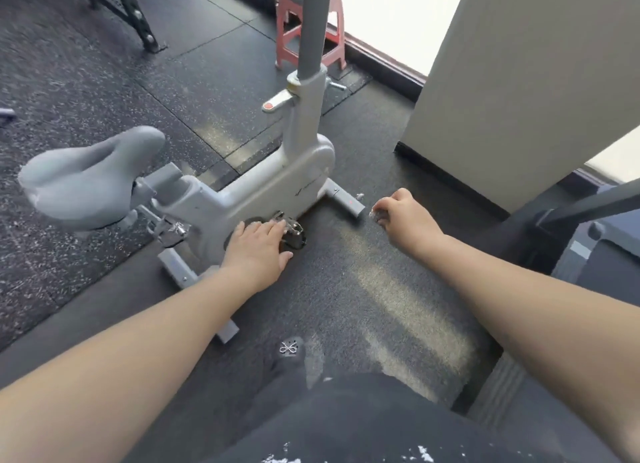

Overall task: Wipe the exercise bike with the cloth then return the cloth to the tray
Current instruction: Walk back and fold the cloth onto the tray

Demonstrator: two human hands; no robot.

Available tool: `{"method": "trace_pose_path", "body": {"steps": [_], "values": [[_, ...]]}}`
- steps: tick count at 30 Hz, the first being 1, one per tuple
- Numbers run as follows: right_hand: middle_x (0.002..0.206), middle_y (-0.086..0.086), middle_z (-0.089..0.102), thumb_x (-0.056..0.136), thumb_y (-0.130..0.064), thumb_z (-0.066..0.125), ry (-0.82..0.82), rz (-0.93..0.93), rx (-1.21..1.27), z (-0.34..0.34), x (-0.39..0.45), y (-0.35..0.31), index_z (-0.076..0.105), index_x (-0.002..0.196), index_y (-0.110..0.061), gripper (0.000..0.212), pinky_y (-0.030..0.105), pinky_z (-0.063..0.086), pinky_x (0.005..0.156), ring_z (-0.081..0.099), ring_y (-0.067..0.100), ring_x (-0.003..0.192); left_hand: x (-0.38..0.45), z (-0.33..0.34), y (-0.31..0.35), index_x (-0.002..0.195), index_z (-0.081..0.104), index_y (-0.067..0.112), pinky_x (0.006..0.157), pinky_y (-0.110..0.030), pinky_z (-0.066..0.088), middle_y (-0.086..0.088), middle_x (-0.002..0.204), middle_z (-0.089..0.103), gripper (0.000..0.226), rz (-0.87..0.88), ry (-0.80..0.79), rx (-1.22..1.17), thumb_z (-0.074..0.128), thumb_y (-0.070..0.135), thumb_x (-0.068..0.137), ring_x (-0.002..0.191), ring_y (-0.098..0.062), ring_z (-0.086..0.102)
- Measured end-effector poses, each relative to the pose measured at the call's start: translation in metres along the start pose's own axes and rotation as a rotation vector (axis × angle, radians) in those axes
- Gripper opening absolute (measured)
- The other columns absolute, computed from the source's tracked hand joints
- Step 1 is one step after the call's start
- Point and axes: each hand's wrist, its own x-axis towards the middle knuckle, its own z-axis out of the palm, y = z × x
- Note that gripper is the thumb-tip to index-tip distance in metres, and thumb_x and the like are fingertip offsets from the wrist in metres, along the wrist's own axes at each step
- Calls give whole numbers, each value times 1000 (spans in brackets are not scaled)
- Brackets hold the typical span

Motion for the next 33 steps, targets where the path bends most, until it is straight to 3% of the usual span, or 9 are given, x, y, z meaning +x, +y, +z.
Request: {"method": "trace_pose_path", "body": {"steps": [4, 9, 16, 24, 27, 33], "values": [[96, -3, 39, 90, -16, 56, -57, -92, -12, 22, -13, -24, 62, 102, -19, 14, 29, 44, 73, 51, 26, 79, -55, 19, -9, 150, 19, 22, 118, -45, 12, 1, 154, 31, 64, -114, -28, -43, 36, 51, 95, 141, -24, 27], [109, 8, 45, 88, -16, 58, -110, -246, -31, 46, -22, -75, 65, 101, -18, 15, 38, 52, 81, 57, 32, 89, -106, 31, -36, 150, 16, 21, 118, -45, 13, 0, 156, 26, 65, -246, -28, -32, 35, 51, 96, 143, -25, 23], [105, 6, 41, 87, -16, 55, -185, -394, -53, 80, -47, -169, 62, 101, -18, 16, 36, 48, 80, 50, 29, 86, -180, 35, -83, 151, 17, 19, 118, -47, 9, -2, 156, 27, 67, -390, 28, -71, 37, 50, 95, 143, -26, 23], [109, 12, 42, 92, -22, 56, -264, -552, -152, 141, -111, -289, 62, 106, -14, 17, 39, 52, 76, 57, 33, 80, -292, 67, -150, 151, 16, 20, 118, -48, 10, -2, 157, 26, 65, -519, -15, -107, 33, 50, 96, 144, -27, 23], [107, 10, 43, 89, -14, 55, -273, -588, -175, 163, -135, -329, 62, 105, -15, 17, 42, 54, 77, 59, 34, 80, -334, 79, -173, 150, 17, 19, 119, -47, 9, -2, 156, 27, 65, -549, -18, -105, 33, 51, 96, 144, -26, 21], [99, 2, 38, 86, -8, 48, -323, -660, -169, 203, -173, -413, 59, 102, -16, 21, 33, 50, 77, 51, 27, 79, -413, 97, -220, 150, 17, 18, 119, -47, 9, -3, 157, 26, 65, -655, 13, -145, 34, 50, 96, 145, -26, 20]]}}
